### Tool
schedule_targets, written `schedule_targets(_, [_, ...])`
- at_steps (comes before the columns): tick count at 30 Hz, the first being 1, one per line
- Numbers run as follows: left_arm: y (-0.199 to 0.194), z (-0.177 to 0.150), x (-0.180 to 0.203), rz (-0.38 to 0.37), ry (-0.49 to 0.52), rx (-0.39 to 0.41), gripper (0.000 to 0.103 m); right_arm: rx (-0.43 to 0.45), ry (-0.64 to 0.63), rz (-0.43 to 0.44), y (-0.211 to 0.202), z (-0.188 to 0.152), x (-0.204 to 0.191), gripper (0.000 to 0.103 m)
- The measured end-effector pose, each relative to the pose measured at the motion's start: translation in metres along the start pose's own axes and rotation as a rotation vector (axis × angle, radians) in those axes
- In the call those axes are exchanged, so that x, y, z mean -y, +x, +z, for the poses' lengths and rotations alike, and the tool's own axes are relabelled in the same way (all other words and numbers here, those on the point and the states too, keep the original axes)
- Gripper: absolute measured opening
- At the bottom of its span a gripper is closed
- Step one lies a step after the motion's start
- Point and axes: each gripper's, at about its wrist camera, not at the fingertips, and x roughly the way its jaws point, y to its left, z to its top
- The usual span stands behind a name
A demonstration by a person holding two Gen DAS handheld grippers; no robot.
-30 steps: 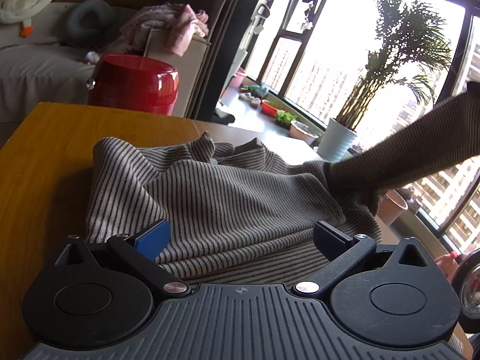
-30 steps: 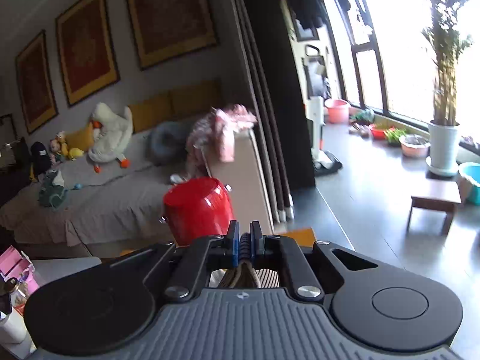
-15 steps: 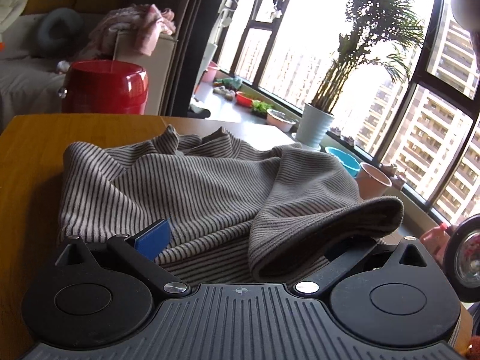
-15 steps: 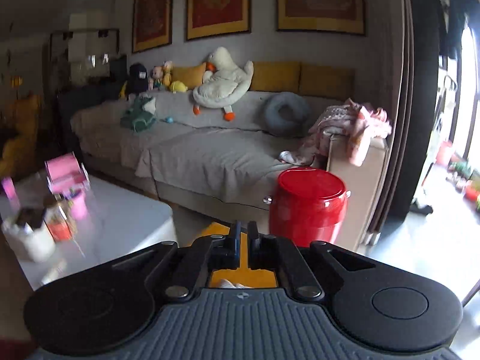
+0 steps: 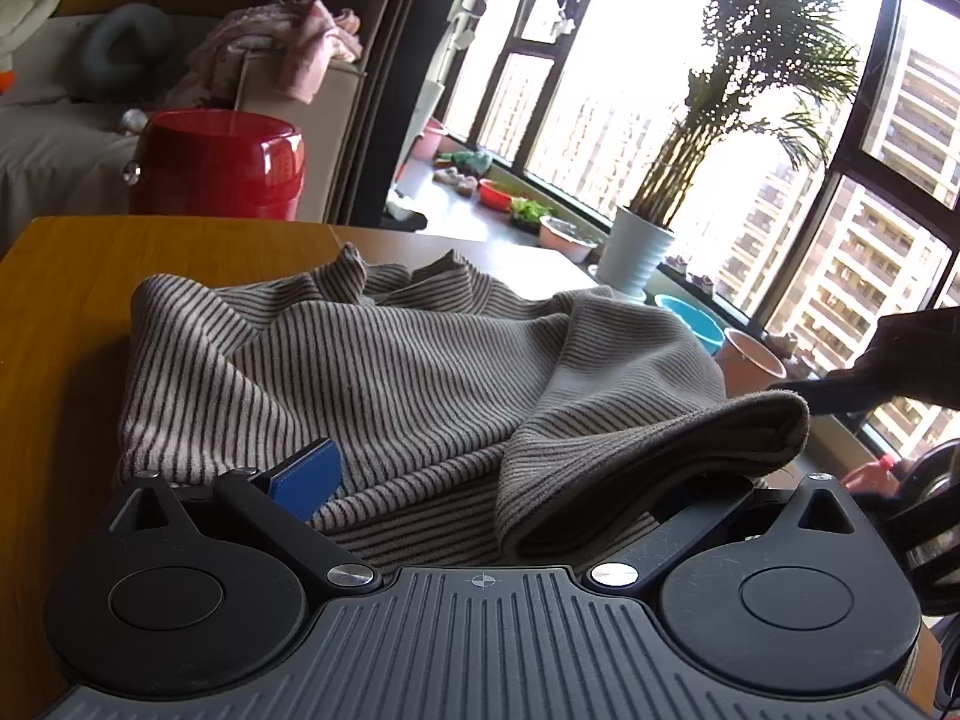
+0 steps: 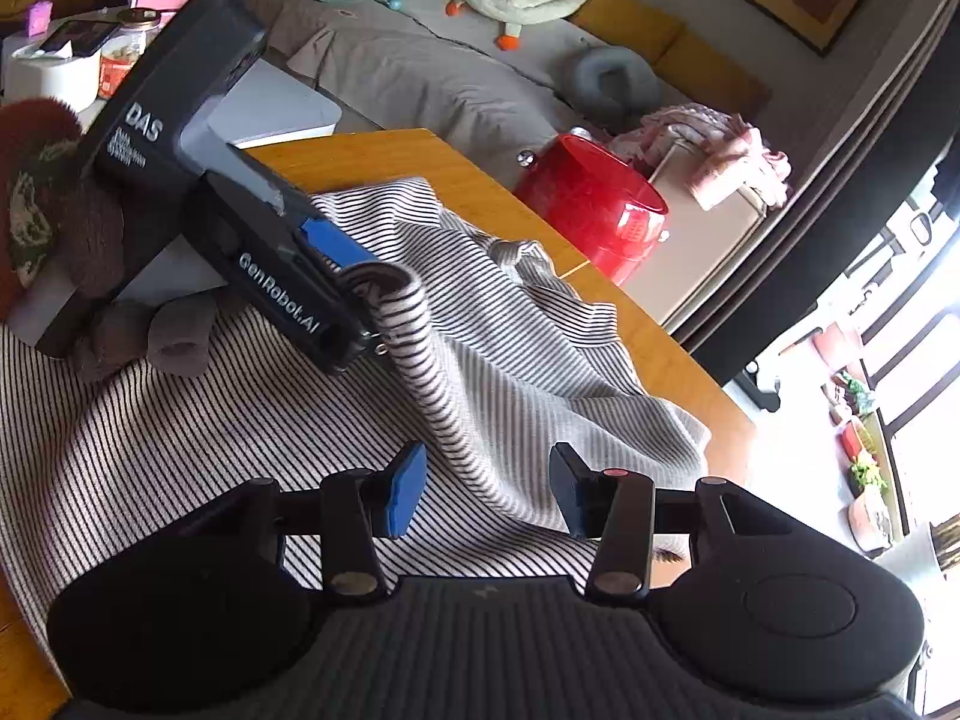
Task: Fold clothes
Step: 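Fold the lifted sleeve over the shirt body with the right gripper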
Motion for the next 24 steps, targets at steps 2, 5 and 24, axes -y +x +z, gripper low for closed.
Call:
schedule_targets(2, [-0.014, 0.007, -0.005, -0.011, -0.046, 0.046, 0.103, 0.02, -0.081, -0.047, 0.017, -0.003, -0.017, 0.044])
schedule_targets(5, [-0.036, 0.018, -0.013, -0.025, -0.114, 0.122, 0.103, 0.03, -0.047, -0.049, 0.03, 0.002, -0.018, 0.007])
schedule_targets(24, [-0.005, -0.019, 0.029, -0.035, 0.111, -0.098, 0.103, 0.311, 0.541, 0.051, 0.02, 0.122, 0.084, 0.007])
